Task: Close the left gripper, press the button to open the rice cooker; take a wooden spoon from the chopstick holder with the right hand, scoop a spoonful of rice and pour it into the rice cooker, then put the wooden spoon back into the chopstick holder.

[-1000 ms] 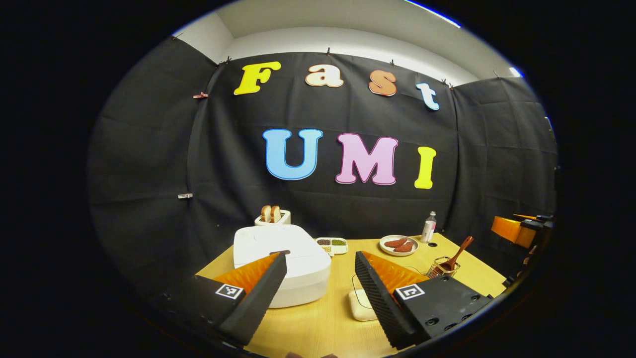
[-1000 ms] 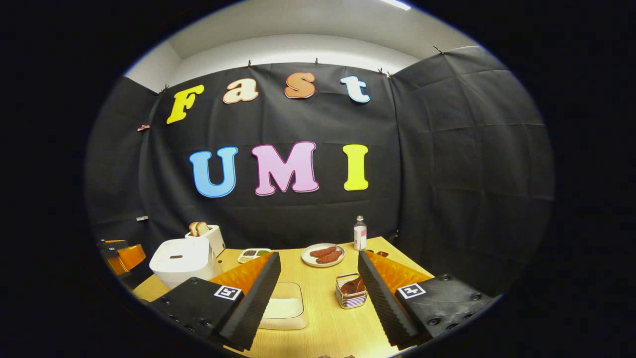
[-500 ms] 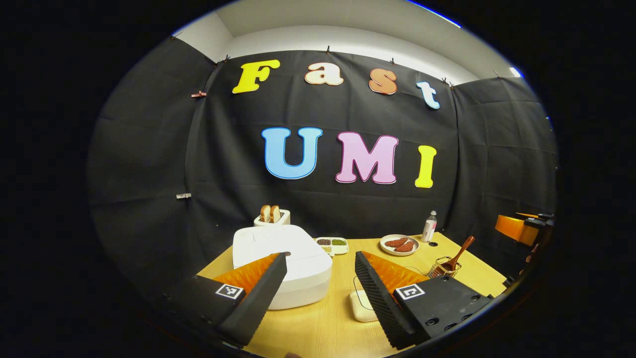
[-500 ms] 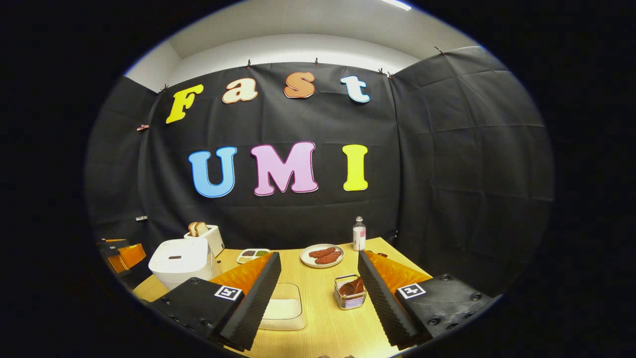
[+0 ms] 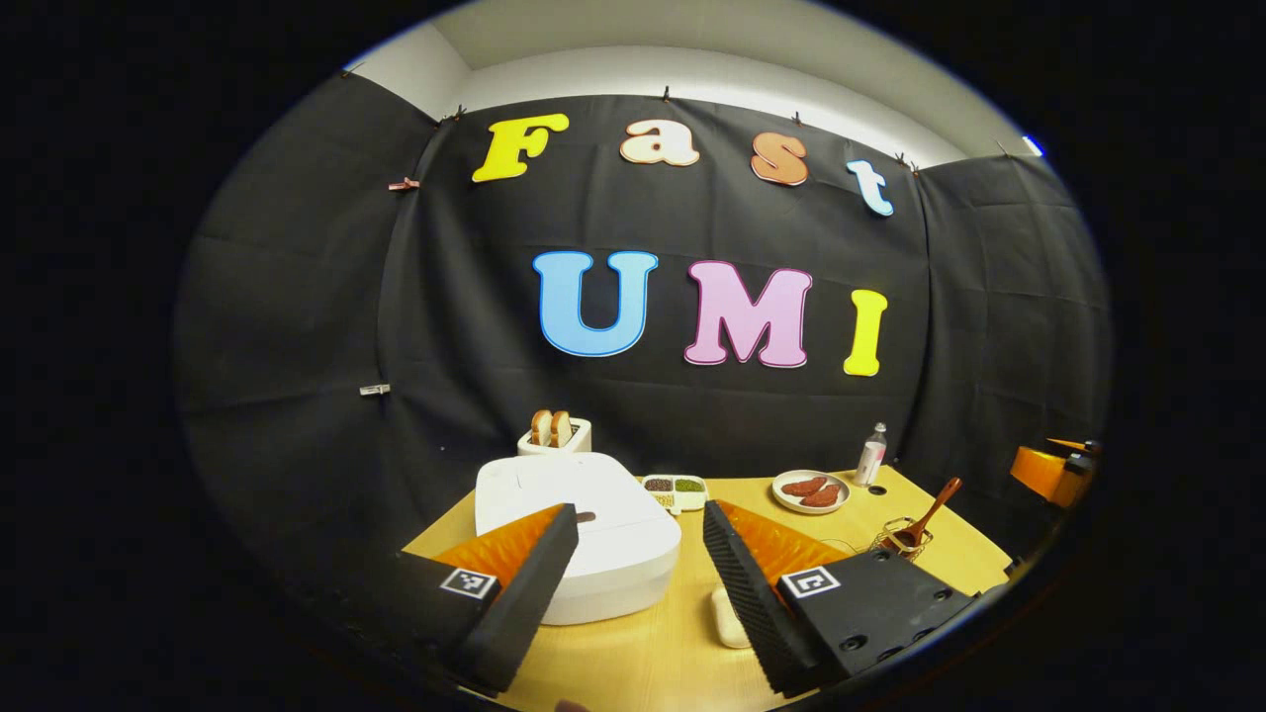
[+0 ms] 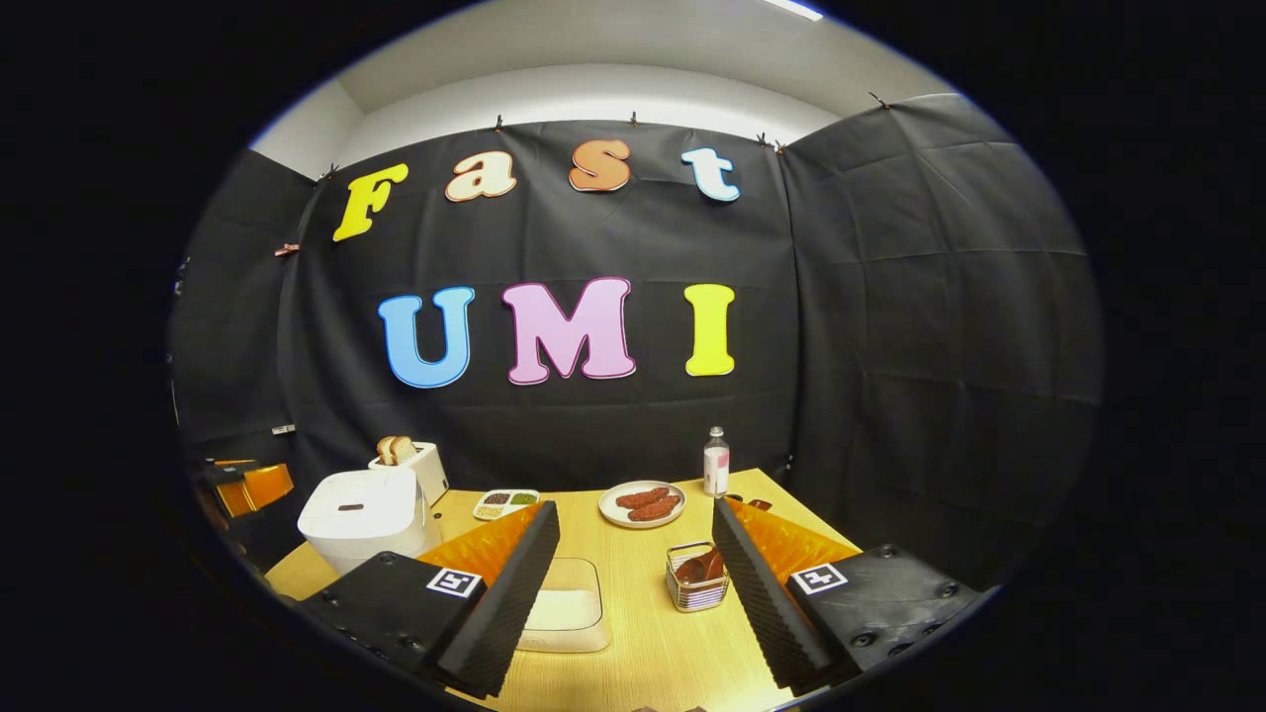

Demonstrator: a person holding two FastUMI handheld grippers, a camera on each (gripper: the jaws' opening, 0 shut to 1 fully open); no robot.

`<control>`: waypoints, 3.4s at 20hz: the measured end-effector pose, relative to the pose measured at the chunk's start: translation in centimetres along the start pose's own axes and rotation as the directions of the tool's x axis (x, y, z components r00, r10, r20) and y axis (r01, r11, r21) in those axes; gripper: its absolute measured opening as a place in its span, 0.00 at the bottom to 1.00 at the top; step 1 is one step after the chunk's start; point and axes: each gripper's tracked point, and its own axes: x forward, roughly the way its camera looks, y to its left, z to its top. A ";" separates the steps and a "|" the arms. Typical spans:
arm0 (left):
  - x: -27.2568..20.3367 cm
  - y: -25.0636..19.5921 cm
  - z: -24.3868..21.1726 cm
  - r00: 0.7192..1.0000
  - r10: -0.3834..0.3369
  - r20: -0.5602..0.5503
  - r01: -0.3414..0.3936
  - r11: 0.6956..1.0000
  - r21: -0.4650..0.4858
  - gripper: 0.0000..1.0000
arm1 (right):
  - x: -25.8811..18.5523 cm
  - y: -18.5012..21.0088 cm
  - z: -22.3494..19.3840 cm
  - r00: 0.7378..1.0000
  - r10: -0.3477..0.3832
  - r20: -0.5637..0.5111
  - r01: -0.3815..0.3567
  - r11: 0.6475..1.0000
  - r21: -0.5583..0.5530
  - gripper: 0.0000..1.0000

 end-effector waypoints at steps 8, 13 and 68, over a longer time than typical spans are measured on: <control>5.2 3.9 0.6 0.996 0.023 -0.081 -0.019 0.998 0.053 0.47 | 0.0 -0.3 -0.6 0.999 -0.021 -0.025 0.021 1.000 -0.008 0.97; 8.7 5.0 -0.5 0.990 0.017 -0.143 -0.014 1.000 0.018 0.16 | 0.2 -1.0 -0.6 0.998 -0.049 -0.026 0.049 0.999 -0.020 0.97; 3.1 -7.4 0.4 0.974 0.198 -0.111 -0.202 0.979 -0.033 0.98 | 18.6 -13.8 -12.9 0.911 0.082 -0.404 -0.011 0.984 0.176 0.99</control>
